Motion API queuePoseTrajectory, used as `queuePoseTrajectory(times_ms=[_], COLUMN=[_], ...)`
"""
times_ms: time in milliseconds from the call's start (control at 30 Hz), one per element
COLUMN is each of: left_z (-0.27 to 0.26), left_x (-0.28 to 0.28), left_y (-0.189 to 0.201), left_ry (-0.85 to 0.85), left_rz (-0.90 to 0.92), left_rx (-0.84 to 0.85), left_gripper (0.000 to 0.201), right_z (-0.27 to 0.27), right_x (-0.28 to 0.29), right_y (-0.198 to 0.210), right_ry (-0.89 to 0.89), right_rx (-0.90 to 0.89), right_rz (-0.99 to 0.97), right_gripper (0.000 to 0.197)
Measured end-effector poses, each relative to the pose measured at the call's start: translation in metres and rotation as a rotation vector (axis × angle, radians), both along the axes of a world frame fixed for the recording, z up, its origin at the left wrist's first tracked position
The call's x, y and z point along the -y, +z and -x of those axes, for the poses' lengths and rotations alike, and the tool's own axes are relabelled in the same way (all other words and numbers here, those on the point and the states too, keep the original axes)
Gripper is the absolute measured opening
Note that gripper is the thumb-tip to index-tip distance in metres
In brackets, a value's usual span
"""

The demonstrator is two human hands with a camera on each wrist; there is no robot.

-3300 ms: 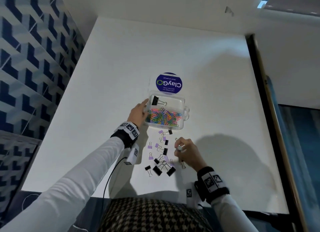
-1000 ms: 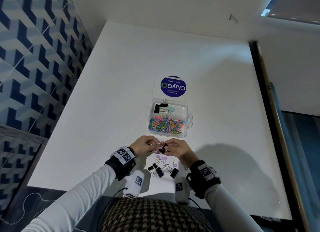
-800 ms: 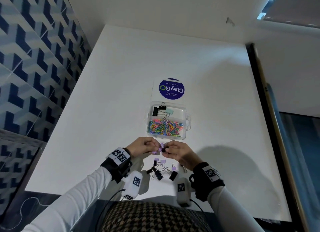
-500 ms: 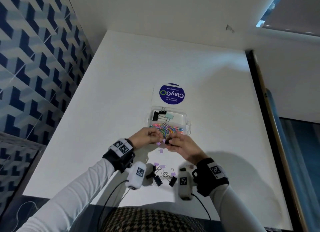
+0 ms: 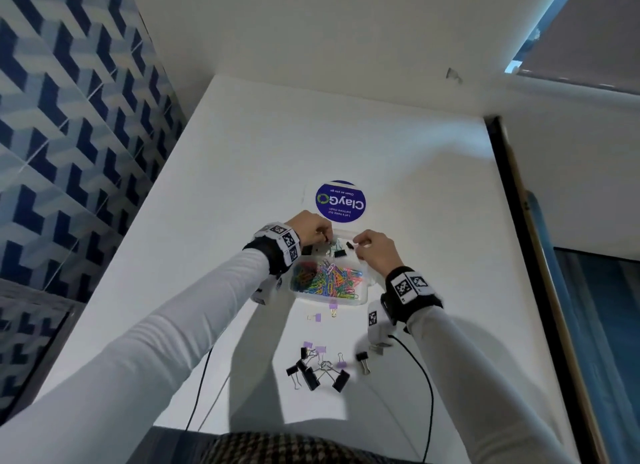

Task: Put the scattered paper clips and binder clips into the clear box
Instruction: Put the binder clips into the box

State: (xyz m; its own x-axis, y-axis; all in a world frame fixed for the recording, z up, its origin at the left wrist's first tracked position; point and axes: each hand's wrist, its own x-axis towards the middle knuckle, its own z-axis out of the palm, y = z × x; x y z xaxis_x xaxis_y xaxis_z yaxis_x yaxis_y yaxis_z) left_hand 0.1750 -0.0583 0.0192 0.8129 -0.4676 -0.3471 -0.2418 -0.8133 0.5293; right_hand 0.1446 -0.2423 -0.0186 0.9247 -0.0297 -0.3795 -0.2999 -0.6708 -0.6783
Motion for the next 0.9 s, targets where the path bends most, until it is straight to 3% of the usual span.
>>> queuePoseTrajectory(times_ms=[133, 233, 300, 367, 433, 533, 600, 733, 800, 900], left_z=[0.018, 0.053, 0.085, 0.116, 0.14, 0.159, 0.163, 0.16, 0.156, 0.155], left_x=[-0.026, -0.042, -0.048, -0.055, -0.062, -0.054, -0.037, -0.008, 0.002, 0.008], left_y=[0.0, 0.002, 0.0, -0.012, -0.031, -0.047, -0.048, -0.053, -0.053, -0.05], left_ry=[0.046, 0.096, 0.068, 0.001, -0.059, -0.108, -0.141, -0.27, -0.267, -0.273], left_rz=[0.015, 0.158, 0.257, 0.267, 0.202, 0.043, -0.096, -0.297, -0.353, -0.378], left_rx=[0.088, 0.159, 0.117, -0.012, -0.085, -0.085, -0.015, 0.148, 0.145, 0.112], left_gripper=[0.024, 0.022, 0.022, 0.024, 0.029, 0.042, 0.04, 0.043, 0.044, 0.04], right_z=[0.022, 0.054, 0.079, 0.104, 0.127, 0.159, 0.173, 0.183, 0.183, 0.181], right_x=[0.004, 0.012, 0.023, 0.042, 0.059, 0.062, 0.049, 0.019, 0.011, 0.008], right_y=[0.014, 0.025, 0.026, 0.011, -0.004, -0.017, -0.021, -0.029, -0.03, -0.03], right_ry=[0.044, 0.094, 0.164, 0.243, 0.325, 0.383, 0.362, 0.359, 0.393, 0.438], right_rx=[0.121, 0.191, 0.202, 0.242, 0.139, -0.073, -0.11, -0.036, 0.003, 0.031], right_rz=[-0.027, -0.133, -0.143, -0.034, 0.154, 0.337, 0.388, 0.378, 0.371, 0.369], right_gripper=[0.022, 0.021, 0.018, 0.012, 0.012, 0.055, 0.065, 0.047, 0.03, 0.026])
